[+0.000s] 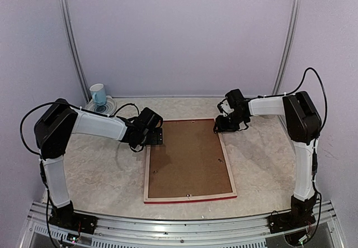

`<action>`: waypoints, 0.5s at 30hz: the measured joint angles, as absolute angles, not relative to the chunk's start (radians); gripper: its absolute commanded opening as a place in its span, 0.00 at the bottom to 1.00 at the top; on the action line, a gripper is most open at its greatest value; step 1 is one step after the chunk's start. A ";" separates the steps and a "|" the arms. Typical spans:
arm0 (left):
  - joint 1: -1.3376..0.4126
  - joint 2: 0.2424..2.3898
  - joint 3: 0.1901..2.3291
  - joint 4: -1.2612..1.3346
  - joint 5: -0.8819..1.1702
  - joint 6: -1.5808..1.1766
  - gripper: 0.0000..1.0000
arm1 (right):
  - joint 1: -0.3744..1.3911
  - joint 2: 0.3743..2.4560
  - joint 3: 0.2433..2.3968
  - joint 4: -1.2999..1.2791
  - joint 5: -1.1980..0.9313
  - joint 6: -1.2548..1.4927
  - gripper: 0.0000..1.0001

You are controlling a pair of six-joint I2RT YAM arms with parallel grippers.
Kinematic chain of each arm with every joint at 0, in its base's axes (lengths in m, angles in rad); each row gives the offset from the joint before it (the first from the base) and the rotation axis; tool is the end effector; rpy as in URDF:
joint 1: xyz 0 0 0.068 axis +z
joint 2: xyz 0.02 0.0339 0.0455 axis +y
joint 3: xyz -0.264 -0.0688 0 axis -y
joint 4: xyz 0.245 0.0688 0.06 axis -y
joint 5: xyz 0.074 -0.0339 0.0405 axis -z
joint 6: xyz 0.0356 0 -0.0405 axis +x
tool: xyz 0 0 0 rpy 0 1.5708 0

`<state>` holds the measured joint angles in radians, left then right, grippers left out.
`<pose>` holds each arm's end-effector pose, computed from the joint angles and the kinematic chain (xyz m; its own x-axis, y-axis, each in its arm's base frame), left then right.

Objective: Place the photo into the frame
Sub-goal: Press the fastener onto the backboard.

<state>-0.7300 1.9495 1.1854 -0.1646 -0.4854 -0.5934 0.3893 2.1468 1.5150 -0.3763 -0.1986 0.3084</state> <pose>0.3085 -0.2538 0.1481 -0.7081 -0.0300 -0.7054 -0.0173 0.9995 -0.0251 0.4183 0.1792 0.1465 -0.8881 -0.0427 -0.4576 -0.2098 0.9236 0.3209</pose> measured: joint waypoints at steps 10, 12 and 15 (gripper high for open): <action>-0.730 1.950 1.185 -0.165 -0.479 -0.593 0.99 | 0.382 2.130 1.512 -0.376 -0.195 0.308 0.47; -0.730 1.950 1.185 -0.165 -0.479 -0.593 0.99 | 0.382 2.130 1.512 -0.376 -0.193 0.308 0.47; -0.730 1.950 1.185 -0.165 -0.479 -0.593 0.99 | 0.382 2.130 1.512 -0.376 -0.189 0.307 0.46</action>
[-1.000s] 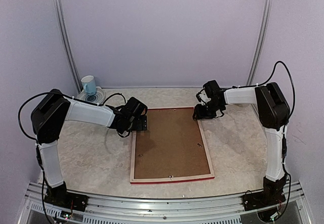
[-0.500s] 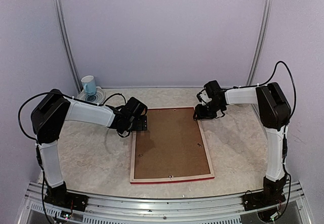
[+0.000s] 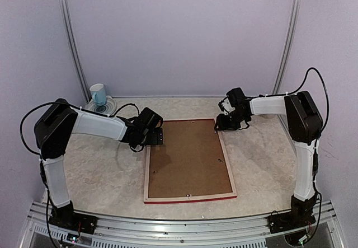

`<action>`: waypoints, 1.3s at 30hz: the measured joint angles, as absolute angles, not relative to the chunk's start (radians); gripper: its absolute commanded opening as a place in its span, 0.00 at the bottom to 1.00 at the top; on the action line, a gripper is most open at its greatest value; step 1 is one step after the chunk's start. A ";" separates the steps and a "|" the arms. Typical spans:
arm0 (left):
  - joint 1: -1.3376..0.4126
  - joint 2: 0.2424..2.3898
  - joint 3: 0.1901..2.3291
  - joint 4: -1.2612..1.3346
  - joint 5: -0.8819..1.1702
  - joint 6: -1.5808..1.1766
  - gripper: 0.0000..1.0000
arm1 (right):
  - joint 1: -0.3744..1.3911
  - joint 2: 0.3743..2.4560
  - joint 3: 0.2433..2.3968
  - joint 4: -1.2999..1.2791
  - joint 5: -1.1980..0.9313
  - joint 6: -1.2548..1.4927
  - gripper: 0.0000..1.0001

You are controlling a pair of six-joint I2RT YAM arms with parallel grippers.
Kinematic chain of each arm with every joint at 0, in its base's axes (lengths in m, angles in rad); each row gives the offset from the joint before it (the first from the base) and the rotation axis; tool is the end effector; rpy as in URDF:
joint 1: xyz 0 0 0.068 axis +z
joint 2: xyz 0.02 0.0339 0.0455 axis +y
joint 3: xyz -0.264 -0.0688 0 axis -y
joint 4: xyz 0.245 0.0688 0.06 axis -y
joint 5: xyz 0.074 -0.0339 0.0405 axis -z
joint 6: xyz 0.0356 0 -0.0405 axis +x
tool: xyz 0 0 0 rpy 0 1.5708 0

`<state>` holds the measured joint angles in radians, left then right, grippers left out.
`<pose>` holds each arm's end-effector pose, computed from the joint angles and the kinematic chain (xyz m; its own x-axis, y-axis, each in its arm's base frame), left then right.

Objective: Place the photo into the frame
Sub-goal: Press the fastener onto the backboard.

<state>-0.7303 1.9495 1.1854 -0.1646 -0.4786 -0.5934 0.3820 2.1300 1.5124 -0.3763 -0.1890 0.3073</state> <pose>0.3084 -0.2541 0.1480 -0.7108 -0.0297 -0.7027 -0.0130 0.9995 -0.0291 0.4188 0.1754 0.1530 -0.8808 -0.0337 -0.4722 -0.2044 0.9268 0.3151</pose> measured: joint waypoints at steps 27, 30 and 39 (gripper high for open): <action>-0.730 1.958 1.187 -0.165 -0.478 -0.593 0.99 | 0.393 2.147 1.529 -0.408 -0.185 0.287 0.43; -0.731 1.958 1.187 -0.165 -0.478 -0.593 0.99 | 0.396 2.148 1.533 -0.411 -0.180 0.285 0.38; -0.731 1.958 1.187 -0.165 -0.478 -0.593 0.99 | 0.410 2.167 1.575 -0.440 -0.138 0.277 0.37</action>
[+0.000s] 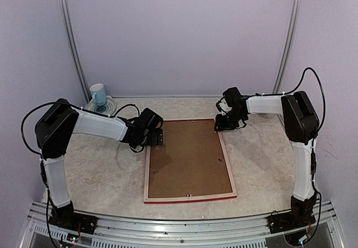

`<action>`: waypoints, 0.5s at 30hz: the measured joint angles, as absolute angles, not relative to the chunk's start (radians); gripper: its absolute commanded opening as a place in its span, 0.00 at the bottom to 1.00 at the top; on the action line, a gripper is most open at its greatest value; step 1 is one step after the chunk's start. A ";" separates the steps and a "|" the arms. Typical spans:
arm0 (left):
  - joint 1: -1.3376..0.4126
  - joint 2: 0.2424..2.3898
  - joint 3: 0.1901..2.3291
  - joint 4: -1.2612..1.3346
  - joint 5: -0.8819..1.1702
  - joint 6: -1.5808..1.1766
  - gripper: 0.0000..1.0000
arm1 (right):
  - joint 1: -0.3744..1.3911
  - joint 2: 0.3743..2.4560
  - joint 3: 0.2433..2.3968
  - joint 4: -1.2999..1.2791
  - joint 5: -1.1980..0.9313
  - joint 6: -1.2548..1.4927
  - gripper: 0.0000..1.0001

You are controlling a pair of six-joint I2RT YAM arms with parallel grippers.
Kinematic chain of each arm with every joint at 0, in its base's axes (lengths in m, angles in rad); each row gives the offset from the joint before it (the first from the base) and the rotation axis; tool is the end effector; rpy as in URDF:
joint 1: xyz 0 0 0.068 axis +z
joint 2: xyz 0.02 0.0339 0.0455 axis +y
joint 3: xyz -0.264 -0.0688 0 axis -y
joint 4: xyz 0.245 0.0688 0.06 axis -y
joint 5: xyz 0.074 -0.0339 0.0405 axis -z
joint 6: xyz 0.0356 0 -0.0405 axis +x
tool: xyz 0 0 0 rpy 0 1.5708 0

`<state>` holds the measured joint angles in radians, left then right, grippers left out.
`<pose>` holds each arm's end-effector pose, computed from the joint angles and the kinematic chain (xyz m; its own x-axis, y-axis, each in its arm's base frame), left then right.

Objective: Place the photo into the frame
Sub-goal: Press the fastener onto the backboard.

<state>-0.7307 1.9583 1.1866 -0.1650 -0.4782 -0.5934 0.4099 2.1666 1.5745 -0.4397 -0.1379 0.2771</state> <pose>0.3086 -0.2546 0.1450 -0.7152 -0.0257 -0.6985 -0.0126 0.9996 -0.0239 0.4209 0.1882 0.1513 -0.8828 -0.0881 -0.4614 -0.2266 0.9403 0.2539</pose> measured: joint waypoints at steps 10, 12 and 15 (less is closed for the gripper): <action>-0.731 1.959 1.187 -0.165 -0.478 -0.593 0.99 | 0.428 2.191 1.616 -0.467 -0.088 0.268 0.37; -0.731 1.959 1.187 -0.165 -0.478 -0.593 0.99 | 0.431 2.193 1.621 -0.475 -0.080 0.265 0.37; -0.731 1.959 1.187 -0.165 -0.478 -0.593 0.99 | 0.436 2.194 1.626 -0.483 -0.065 0.258 0.37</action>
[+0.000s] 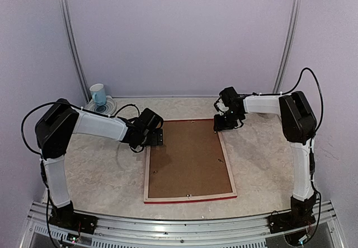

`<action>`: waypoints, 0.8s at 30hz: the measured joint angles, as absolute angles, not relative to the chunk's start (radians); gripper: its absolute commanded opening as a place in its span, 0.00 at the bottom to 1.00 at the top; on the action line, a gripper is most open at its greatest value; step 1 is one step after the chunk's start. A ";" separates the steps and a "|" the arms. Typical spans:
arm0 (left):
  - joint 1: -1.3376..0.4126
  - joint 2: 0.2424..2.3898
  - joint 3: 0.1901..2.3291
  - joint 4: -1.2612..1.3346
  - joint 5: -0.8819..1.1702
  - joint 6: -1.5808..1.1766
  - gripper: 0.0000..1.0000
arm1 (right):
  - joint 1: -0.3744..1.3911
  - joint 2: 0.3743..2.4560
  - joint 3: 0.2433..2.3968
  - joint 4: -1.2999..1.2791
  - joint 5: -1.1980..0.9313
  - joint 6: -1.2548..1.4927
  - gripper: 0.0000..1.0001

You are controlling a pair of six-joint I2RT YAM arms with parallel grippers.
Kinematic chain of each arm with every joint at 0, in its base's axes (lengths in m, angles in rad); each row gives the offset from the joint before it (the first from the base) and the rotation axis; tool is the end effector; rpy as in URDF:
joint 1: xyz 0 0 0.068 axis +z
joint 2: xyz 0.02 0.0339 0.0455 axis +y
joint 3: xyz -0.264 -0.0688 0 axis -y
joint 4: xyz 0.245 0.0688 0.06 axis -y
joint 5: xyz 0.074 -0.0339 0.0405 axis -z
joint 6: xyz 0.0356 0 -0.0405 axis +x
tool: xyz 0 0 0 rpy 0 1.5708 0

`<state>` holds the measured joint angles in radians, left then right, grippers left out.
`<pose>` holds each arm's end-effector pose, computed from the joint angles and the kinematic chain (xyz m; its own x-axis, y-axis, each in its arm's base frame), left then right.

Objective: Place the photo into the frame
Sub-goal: Press the fastener onto the backboard.

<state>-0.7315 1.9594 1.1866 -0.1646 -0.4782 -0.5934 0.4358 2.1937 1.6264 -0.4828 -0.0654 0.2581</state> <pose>0.3085 -0.2549 0.1446 -0.7156 -0.0248 -0.6981 -0.0118 0.9997 -0.0235 0.4227 0.1994 0.1519 -0.8754 -0.1267 -0.4665 -0.2351 0.9548 0.1818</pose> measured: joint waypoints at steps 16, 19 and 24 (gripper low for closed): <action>-0.732 1.972 1.187 -0.165 -0.478 -0.593 0.99 | 0.456 2.194 1.643 -0.520 0.001 0.211 0.29; -0.732 1.972 1.187 -0.165 -0.478 -0.594 0.99 | 0.457 2.194 1.647 -0.531 0.002 0.205 0.33; -0.732 1.972 1.187 -0.165 -0.478 -0.594 0.99 | 0.457 2.194 1.654 -0.543 0.012 0.222 0.42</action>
